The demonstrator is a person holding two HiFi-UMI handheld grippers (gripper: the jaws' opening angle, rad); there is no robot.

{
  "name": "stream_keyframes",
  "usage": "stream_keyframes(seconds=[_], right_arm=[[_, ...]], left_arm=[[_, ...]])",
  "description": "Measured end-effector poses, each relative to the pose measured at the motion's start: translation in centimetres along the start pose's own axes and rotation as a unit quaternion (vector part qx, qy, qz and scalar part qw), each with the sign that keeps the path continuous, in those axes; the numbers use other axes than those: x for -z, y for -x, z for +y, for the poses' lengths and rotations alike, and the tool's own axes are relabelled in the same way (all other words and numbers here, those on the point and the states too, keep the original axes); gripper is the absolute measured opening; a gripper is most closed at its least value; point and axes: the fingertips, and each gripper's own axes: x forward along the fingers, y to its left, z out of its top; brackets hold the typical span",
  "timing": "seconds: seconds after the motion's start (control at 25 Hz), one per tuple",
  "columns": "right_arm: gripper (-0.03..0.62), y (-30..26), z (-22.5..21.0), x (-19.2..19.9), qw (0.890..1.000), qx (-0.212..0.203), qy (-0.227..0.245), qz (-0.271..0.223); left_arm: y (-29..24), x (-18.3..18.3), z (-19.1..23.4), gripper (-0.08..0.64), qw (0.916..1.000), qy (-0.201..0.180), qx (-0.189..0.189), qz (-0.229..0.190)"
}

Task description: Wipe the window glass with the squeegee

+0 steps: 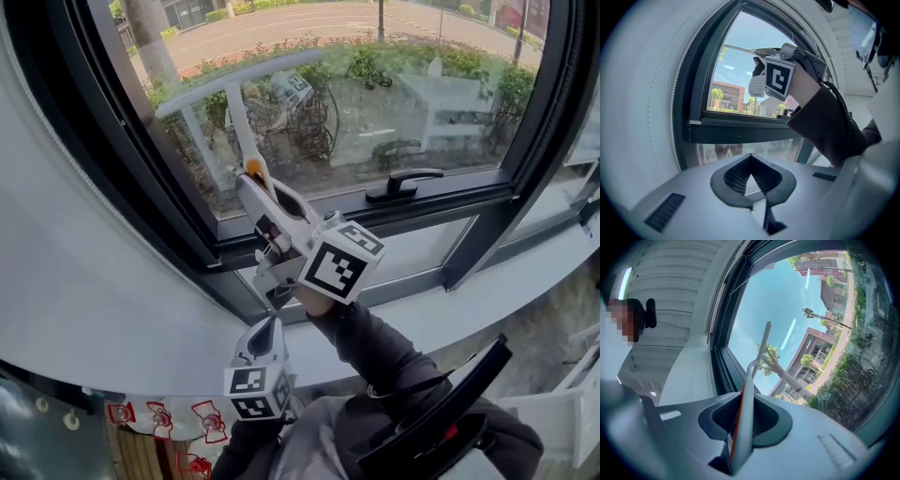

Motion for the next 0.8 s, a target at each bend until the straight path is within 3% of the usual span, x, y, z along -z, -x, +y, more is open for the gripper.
stream_keyframes(seconds=[0.8], right_arm=[[0.064, 2.1, -0.5, 2.1, 1.000, 0.016, -0.014, 0.009]], left_arm=[[0.7, 1.1, -0.4, -0.002, 1.0000, -0.005, 0.004, 0.003]])
